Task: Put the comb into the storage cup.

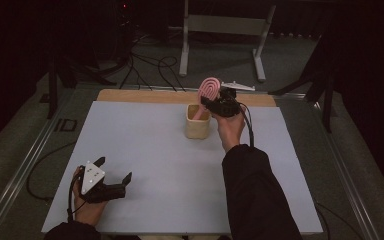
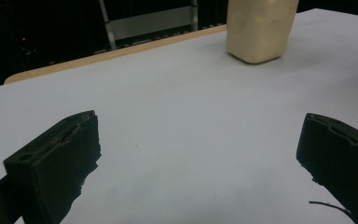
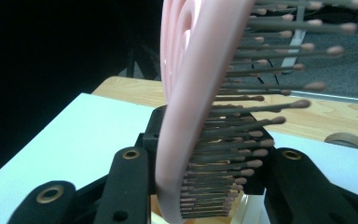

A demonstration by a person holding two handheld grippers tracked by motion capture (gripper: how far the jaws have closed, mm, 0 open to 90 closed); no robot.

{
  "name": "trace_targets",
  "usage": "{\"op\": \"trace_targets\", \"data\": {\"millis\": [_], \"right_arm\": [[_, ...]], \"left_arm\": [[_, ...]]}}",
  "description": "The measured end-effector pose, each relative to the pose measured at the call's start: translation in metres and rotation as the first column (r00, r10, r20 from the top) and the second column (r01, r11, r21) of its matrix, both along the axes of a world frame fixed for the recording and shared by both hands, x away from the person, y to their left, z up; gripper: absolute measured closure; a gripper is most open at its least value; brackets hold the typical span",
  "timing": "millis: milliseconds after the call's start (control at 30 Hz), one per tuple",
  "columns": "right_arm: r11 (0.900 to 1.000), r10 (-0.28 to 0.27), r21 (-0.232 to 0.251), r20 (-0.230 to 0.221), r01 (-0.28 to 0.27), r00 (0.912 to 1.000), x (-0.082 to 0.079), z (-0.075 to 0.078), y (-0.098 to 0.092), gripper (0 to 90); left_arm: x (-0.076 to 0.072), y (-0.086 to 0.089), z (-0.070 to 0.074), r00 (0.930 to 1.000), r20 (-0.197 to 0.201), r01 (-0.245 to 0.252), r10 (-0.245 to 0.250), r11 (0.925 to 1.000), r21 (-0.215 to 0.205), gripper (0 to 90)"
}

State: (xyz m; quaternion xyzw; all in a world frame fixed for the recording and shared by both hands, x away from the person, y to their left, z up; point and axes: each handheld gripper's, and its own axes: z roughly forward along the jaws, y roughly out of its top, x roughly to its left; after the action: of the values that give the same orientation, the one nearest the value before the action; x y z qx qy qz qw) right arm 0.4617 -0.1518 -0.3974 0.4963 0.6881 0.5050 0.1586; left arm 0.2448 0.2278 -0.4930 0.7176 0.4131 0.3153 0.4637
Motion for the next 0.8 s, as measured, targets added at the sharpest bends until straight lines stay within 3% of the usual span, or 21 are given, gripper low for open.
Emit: {"op": "trace_targets", "data": {"millis": [800], "right_arm": [[1.000,0.012,-0.019,-0.008,-0.013,0.9999,0.0013,-0.0051,0.0075,62.6]], "left_arm": [[-0.0004,0.0001,-0.0002,1.0000,0.000,0.000,0.000,1.0000,0.001,0.2]]}}
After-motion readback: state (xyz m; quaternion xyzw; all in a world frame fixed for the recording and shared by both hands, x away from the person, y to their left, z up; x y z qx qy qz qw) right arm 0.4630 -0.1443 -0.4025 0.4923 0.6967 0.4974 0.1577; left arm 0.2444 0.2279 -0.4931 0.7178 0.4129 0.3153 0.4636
